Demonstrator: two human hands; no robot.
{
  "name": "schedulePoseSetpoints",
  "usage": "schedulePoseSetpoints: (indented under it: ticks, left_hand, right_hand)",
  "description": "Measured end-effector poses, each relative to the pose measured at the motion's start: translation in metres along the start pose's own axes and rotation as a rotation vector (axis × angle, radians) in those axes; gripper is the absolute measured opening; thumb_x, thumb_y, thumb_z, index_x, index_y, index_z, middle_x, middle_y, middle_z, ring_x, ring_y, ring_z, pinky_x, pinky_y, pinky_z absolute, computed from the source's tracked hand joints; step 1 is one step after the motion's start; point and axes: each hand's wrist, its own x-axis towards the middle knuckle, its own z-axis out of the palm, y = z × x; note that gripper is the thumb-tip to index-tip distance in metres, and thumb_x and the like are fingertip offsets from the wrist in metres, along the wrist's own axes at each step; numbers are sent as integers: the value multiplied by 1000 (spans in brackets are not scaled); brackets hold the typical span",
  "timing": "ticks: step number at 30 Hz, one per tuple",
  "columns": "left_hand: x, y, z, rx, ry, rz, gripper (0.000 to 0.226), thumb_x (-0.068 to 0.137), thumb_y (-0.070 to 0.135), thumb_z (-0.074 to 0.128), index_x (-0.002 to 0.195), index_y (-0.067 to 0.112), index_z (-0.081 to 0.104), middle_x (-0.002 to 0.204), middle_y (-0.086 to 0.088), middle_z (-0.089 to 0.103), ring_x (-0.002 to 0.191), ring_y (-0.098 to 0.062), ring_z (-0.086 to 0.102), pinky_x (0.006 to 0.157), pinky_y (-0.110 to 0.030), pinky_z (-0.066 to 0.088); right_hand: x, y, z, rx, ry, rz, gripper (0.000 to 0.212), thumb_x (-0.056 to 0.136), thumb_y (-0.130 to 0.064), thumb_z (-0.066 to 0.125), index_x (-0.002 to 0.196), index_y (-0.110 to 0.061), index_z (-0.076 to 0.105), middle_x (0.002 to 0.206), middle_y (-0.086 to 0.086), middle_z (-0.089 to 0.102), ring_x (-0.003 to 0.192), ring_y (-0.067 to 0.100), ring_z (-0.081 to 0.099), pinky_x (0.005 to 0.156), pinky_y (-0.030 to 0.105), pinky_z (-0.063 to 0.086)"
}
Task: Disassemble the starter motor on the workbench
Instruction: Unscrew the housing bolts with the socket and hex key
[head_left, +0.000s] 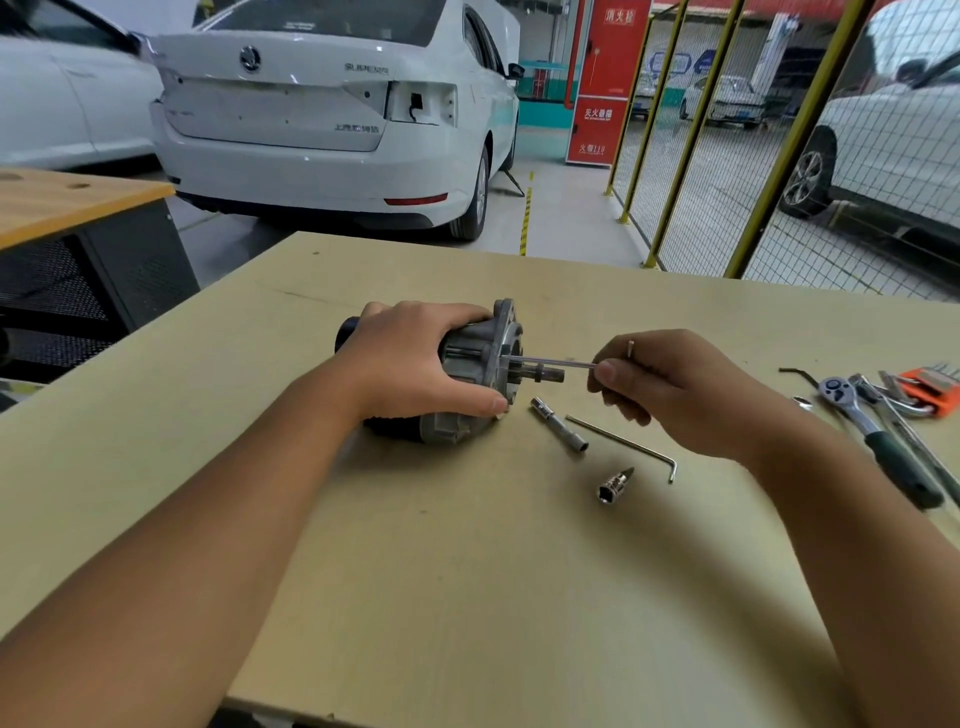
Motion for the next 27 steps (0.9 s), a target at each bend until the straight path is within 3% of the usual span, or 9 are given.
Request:
schedulePoseSetpoints:
  ticks: [4,6,8,11,16,21,27]
  left_hand:
    - [-5,3,-3,-15,36,34,108,53,85,63,153,51,37,146,18,55,132,-14,49,111,-47,35]
    - [-9,10,1,11,100,153,89,67,75,64,150,56,36,155,17,45,139,-14,42,113,-53,35]
    - [-10,20,8,9,169,246,55,83,64,62,137,53,56,156,13,43,141,-14,38,110,-54,35]
    - [-6,35,18,13,241,245,22,97,42,63,114,35,76,152,6,51,138,-22,41,104,-57,38]
    - [-2,35,19,44,250,208,16,99,33,66,107,27,78,149,7,53,136,-23,42,100,-57,43]
    - [-2,37,21,-27,273,196,13,97,29,69,102,24,79,146,7,56,131,-24,46,99,-57,43]
    - [-1,36,24,-42,298,188,9,96,26,71,100,23,79,143,7,57,128,-24,47,99,-56,44]
  right_hand:
    - [2,-7,-1,-320,108,-142,13,97,-11,61,94,-13,73,75,-8,62,67,6,58,64,24,43]
    - [3,-7,-1,-325,121,-149,13,97,-12,61,98,-10,74,77,-5,63,68,4,57,64,25,43]
    - [2,-7,0,-286,117,-93,14,98,-16,59,96,-15,73,75,-9,65,63,6,58,62,24,44]
    - [1,-8,3,-137,92,6,22,101,-23,53,89,-17,70,71,-5,69,55,8,58,56,23,46]
    - [-2,-10,3,90,30,53,32,104,-29,49,86,-15,71,72,5,71,54,11,55,55,23,45]
    - [-1,-14,-1,549,-50,306,83,82,-79,40,85,-3,75,73,20,68,50,20,51,44,27,39]
    - [-4,-8,-6,762,-161,409,56,77,-64,66,78,-8,73,67,14,60,43,16,41,43,20,31]
